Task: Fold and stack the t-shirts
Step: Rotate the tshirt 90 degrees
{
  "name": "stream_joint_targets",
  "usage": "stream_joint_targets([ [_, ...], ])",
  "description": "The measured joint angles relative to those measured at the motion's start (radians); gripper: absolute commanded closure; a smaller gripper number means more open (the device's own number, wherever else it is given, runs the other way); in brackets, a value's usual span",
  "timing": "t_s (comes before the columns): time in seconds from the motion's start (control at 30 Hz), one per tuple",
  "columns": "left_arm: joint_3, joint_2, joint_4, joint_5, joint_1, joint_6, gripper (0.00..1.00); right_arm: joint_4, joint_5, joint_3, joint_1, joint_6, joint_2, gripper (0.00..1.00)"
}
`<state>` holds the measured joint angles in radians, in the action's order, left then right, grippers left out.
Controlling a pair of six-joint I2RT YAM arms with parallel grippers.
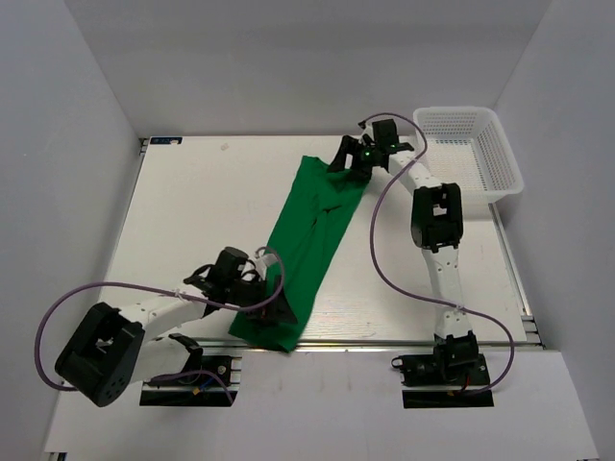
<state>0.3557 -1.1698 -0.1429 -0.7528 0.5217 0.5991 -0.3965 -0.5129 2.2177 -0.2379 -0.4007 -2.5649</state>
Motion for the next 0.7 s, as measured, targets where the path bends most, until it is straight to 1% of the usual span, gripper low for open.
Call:
stream_joint_targets([
  [0.1,0.04,-0.005,-0.055,-0.047,0.105,-0.009,0.0,0.081,-0.027,0.0,-0.041,0.006,-0.012,0.1],
  [0.17,0.1,-0.011,-0.082,-0.06,0.148,-0.039,0.0,0.12,-0.035,0.0,-0.065,0.026,-0.008,0.1],
  [0.27,0.235,-0.026,-0.127,-0.039,0.177,-0.109,0.0,0.135,-0.027,0.0,-0.095,0.064,0.013,0.1],
  [0.33,0.323,-0.024,-0.169,0.016,0.182,-0.155,0.0,0.122,0.003,0.0,-0.107,0.093,0.041,0.1],
  [0.43,0.406,0.008,-0.227,0.156,0.182,-0.204,0.0,0.062,0.082,-0.026,-0.119,0.129,0.131,0.1],
  [0.53,0.418,0.09,-0.298,0.364,0.172,-0.196,0.0,0.001,0.185,-0.122,-0.138,0.148,0.289,0.1],
  [0.6,0.41,0.151,-0.332,0.506,0.167,-0.159,0.0,-0.007,0.218,-0.255,-0.156,0.149,0.417,0.1],
  [0.7,0.391,0.224,-0.362,0.681,0.16,-0.089,0.0,0.002,0.249,-0.485,-0.2,0.137,0.577,0.1],
])
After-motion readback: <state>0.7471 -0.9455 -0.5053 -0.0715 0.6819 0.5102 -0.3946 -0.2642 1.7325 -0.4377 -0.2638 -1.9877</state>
